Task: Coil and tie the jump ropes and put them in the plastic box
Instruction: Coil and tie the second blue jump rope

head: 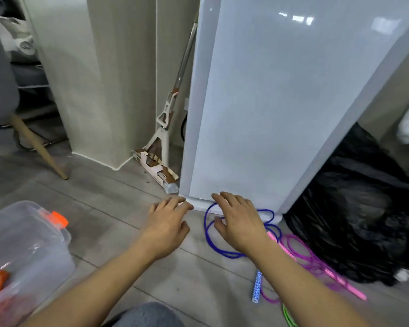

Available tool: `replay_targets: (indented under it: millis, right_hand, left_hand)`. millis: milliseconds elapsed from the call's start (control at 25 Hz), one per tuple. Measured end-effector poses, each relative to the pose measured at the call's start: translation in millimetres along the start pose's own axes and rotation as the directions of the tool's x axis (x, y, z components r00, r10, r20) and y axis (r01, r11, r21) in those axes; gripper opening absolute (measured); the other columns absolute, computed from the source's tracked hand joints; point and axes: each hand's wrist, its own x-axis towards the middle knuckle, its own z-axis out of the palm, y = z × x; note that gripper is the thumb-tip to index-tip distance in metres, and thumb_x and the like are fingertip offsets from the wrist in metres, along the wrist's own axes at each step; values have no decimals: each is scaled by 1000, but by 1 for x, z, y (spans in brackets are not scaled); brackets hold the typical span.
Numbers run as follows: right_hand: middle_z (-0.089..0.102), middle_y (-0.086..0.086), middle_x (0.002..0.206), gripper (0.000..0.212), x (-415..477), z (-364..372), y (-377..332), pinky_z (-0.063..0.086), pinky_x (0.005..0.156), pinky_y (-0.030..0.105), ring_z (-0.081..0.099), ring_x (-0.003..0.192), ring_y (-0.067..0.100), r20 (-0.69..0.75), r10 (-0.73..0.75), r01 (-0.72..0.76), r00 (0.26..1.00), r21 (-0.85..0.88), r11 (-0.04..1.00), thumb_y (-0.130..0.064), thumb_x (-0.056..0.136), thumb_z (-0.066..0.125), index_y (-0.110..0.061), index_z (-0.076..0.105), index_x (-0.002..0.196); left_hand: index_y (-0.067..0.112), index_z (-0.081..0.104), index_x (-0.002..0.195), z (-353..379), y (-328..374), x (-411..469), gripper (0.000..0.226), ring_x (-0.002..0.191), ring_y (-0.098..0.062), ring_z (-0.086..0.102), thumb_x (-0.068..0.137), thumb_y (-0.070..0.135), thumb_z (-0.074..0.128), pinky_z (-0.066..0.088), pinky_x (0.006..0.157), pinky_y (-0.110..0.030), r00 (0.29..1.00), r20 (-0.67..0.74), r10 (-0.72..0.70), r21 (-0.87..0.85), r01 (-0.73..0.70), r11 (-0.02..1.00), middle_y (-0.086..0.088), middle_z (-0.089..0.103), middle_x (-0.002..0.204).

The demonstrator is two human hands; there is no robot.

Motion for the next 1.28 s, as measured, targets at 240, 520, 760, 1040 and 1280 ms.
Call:
replay_targets:
  millis: [240,520,760,1040,1280]
  right_hand:
    - [61,1,129,55,-33,47,94,46,93,42,59,112,28,15,175,-175,984,9,985,-34,85,59,-20,54,137]
    - [63,3,124,54,-80,146,146,45,93,43,59,113,30,167,339,-355,926,75,932,-32,84,59,-20,55,137]
    - [65,5,119,49,-114,233,159,45,93,45,59,111,31,316,439,-480,841,65,875,-32,83,58,-20,58,131]
    - [65,14,109,42,-125,304,177,45,87,44,63,98,36,414,606,-635,679,-82,768,-27,88,58,-15,58,128]
    - [57,10,129,44,-121,324,168,43,99,37,59,117,31,615,530,-586,585,-132,800,-22,94,53,-23,46,138]
  left_hand:
    - [32,47,140,60,30,46,46,136,-19,38,94,29,50,28,111,-38,983,126,136,-17,-135,991,7,42,147]
    - [30,54,130,157,40,82,41,127,-20,47,90,23,52,35,103,-38,914,283,289,-13,-298,955,9,50,135]
    - [27,60,121,238,57,91,41,112,-24,57,81,23,54,44,91,-41,845,393,361,-43,-376,926,6,58,123]
    - [31,61,115,278,47,74,38,107,-22,59,77,27,54,49,87,-39,804,469,364,-93,-365,926,7,60,119]
    - [33,60,113,279,32,65,42,101,-17,60,77,34,39,49,82,-34,808,478,343,-81,-349,934,11,59,114]
